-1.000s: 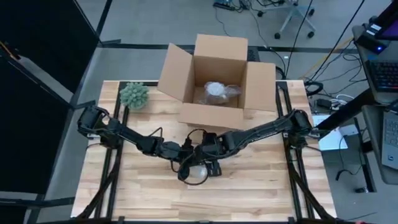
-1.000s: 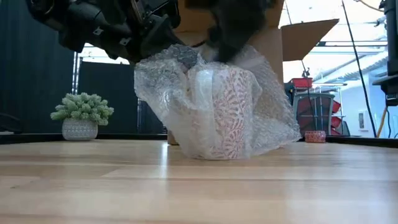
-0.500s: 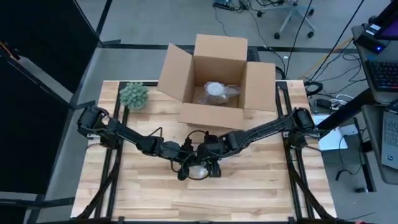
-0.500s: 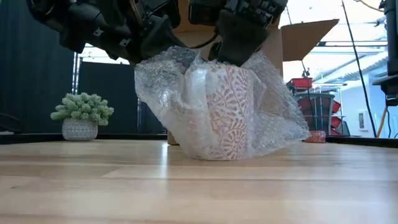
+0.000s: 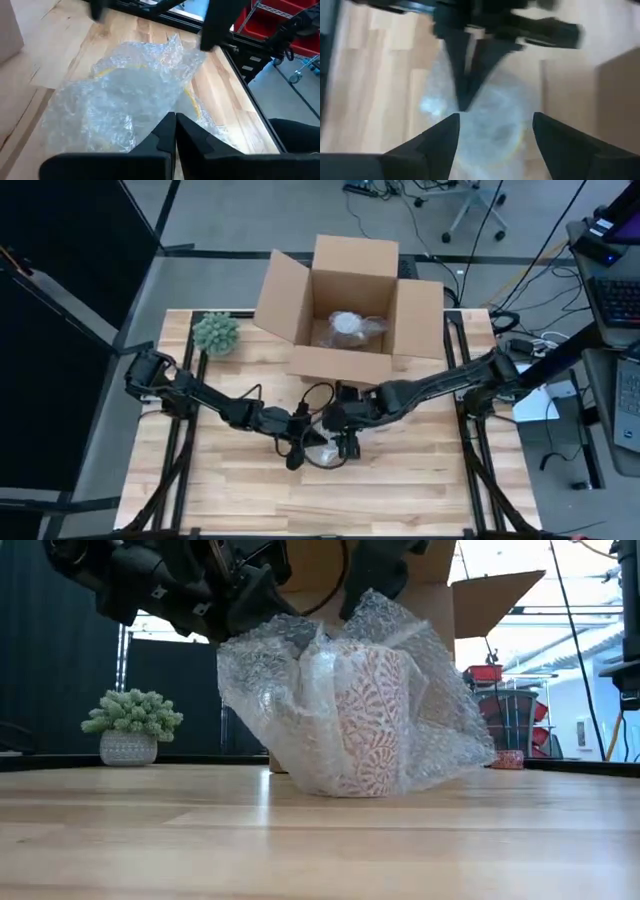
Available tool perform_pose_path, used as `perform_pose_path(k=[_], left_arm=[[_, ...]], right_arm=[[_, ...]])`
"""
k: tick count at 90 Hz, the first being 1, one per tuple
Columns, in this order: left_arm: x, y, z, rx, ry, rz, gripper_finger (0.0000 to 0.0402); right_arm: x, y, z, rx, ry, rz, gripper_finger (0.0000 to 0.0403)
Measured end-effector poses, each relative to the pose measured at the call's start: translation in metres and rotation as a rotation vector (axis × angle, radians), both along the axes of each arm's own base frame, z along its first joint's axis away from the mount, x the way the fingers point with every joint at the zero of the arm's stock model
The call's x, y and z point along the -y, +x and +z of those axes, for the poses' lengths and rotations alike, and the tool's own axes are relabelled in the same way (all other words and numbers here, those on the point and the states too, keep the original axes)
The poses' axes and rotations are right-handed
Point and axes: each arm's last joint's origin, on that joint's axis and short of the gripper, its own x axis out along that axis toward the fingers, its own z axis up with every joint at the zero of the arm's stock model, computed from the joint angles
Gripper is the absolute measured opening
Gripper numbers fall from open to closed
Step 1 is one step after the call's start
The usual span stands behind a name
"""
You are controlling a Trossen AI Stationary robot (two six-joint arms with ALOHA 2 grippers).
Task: Wrap mug
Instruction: Wrap the orange mug with bubble wrap
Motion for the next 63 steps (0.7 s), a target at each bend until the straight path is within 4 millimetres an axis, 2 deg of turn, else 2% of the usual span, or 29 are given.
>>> perform_pose_path(k=[7,13,38,48,55,63], left_arm=[[0.000,0.000,0.000,0.000,0.000,-0.001,0.0000],[0.000,0.000,0.000,0.000,0.000,-0.001,0.0000],[0.000,0.000,0.000,0.001,-0.001,-0.003,0.0000],[0.000,0.000,0.000,0.001,-0.001,-0.003,0.0000],[0.000,0.000,0.000,0.001,-0.001,-0.003,0.0000],[0.000,0.000,0.000,0.001,-0.001,-0.003,0.0000]], right_arm=[[0.002,0.000,0.002,0.025,-0.042,-0.047,0.0238],[0.005,0.005,-0.007,0.022,-0.048,-0.064,0.0238],[0.010,0.022,-0.089,-0.180,-0.074,-0.133,0.0238],[0.011,0.028,-0.112,-0.233,-0.073,-0.146,0.0238],[0.011,0.030,-0.118,-0.244,-0.070,-0.135,0.0238],[0.011,0.030,-0.116,-0.240,-0.060,-0.130,0.0238]])
